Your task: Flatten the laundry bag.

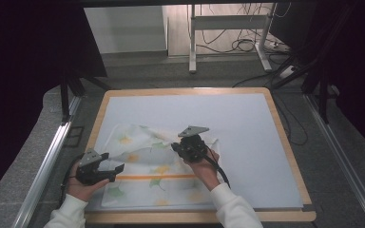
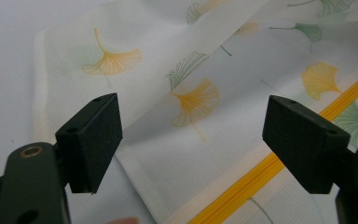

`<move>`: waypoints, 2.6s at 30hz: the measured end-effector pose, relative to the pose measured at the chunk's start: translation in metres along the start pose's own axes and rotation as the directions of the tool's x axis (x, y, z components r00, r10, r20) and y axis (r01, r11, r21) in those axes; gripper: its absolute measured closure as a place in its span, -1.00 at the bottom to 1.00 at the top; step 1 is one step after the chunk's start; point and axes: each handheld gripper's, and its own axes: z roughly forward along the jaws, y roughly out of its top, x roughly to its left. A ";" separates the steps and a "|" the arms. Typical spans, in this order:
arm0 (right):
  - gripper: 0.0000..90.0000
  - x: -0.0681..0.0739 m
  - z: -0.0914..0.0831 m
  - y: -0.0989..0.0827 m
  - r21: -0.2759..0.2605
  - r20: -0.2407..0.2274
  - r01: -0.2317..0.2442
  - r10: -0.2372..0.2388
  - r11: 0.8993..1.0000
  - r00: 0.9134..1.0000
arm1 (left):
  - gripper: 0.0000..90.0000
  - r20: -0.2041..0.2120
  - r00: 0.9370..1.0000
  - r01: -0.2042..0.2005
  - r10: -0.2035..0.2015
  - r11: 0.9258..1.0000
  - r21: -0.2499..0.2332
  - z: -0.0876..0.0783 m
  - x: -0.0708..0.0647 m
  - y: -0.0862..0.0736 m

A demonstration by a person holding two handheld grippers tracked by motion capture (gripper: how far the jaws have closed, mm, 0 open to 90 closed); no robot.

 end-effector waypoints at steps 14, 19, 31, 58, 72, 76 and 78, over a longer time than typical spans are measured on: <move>0.97 -0.007 0.003 0.006 -0.006 0.006 -0.003 0.003 1.000 1.000 | -0.57 -0.005 1.000 0.003 -0.003 1.000 -0.007 -0.001 0.000 0.000; 0.97 -0.011 0.004 0.009 -0.014 0.008 -0.011 0.011 1.000 1.000 | -0.57 -0.006 1.000 0.004 -0.005 1.000 -0.009 -0.001 0.001 0.000; 0.97 -0.018 0.009 0.017 -0.015 0.030 -0.008 0.008 1.000 1.000 | -0.57 0.000 1.000 0.012 -0.012 1.000 -0.014 -0.002 0.001 -0.001; 0.97 -0.066 0.022 0.042 -0.002 0.120 -0.121 0.120 0.993 0.985 | -0.57 0.018 1.000 0.013 -0.012 1.000 -0.019 -0.002 0.000 -0.001; 0.97 -0.088 0.029 0.041 -0.018 0.094 -0.180 0.181 0.984 0.979 | -0.57 0.025 1.000 0.010 -0.009 1.000 -0.010 0.000 0.000 -0.001; 0.97 -0.095 0.033 0.040 -0.021 0.095 -0.195 0.196 0.981 0.976 | -0.57 0.026 1.000 0.010 -0.009 1.000 -0.008 0.001 0.001 -0.001; 0.97 -0.097 0.034 0.040 -0.021 0.095 -0.203 0.204 0.979 0.974 | -0.57 0.027 1.000 0.012 -0.012 1.000 -0.007 0.001 0.001 -0.002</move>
